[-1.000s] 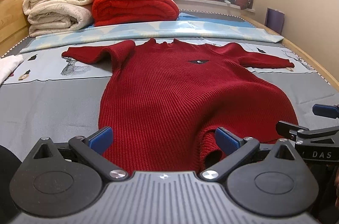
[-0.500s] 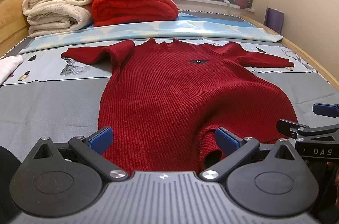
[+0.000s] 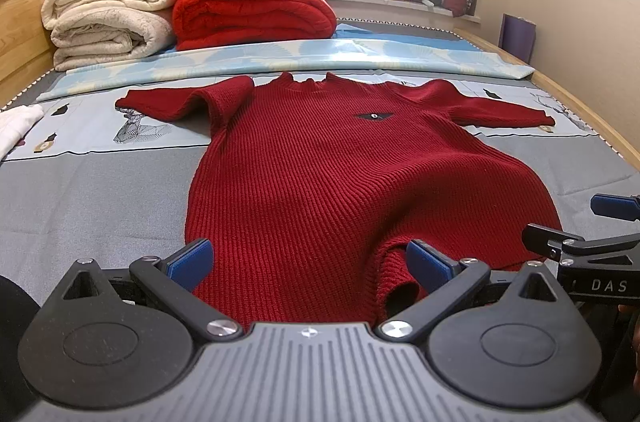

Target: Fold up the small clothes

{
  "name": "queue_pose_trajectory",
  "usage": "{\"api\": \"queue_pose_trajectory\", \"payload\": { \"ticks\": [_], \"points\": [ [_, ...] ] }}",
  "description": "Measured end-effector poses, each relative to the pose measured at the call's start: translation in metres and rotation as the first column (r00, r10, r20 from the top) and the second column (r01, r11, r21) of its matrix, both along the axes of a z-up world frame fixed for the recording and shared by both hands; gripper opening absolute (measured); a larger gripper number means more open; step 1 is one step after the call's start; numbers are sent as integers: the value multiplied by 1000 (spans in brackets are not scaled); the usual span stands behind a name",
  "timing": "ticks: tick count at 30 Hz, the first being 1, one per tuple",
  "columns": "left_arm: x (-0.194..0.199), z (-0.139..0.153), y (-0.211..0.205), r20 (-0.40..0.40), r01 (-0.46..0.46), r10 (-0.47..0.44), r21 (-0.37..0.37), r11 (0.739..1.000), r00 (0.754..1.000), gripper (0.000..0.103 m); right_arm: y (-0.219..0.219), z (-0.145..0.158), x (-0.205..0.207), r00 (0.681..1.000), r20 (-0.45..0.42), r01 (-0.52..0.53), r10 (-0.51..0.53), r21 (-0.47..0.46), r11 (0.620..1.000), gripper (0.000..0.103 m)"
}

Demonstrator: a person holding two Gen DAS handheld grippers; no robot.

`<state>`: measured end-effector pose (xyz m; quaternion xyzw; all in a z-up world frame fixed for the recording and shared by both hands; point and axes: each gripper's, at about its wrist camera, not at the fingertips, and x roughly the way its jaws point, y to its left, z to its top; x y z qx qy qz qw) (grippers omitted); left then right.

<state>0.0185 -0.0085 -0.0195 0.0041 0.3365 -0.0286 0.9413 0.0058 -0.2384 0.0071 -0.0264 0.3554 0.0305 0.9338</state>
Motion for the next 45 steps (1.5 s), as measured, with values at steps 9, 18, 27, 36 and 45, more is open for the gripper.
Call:
{"api": "queue_pose_trajectory", "payload": {
  "ticks": [9,18,27,36,45],
  "points": [
    [10,23,18,-6,-55,55,-33,998,998,101,-21,6,9,995,19,99,-100,53,994,80],
    [74,35,90,-13,59,-59,0,998,998,43,-102,17,59,994,40,100,-103,73,992,55],
    [112,-46,150,-418,-204,112,-184,962,902,44,-145,-62,107,950,-288,155,-122,96,983,61],
    [126,-77,144,-550,-227,116,-138,964,827,47,-145,-102,119,879,-466,174,-102,114,978,48],
    [127,-79,137,-540,-162,77,-113,980,838,13,-172,-77,109,899,-418,242,-130,228,943,7]
  ]
}}
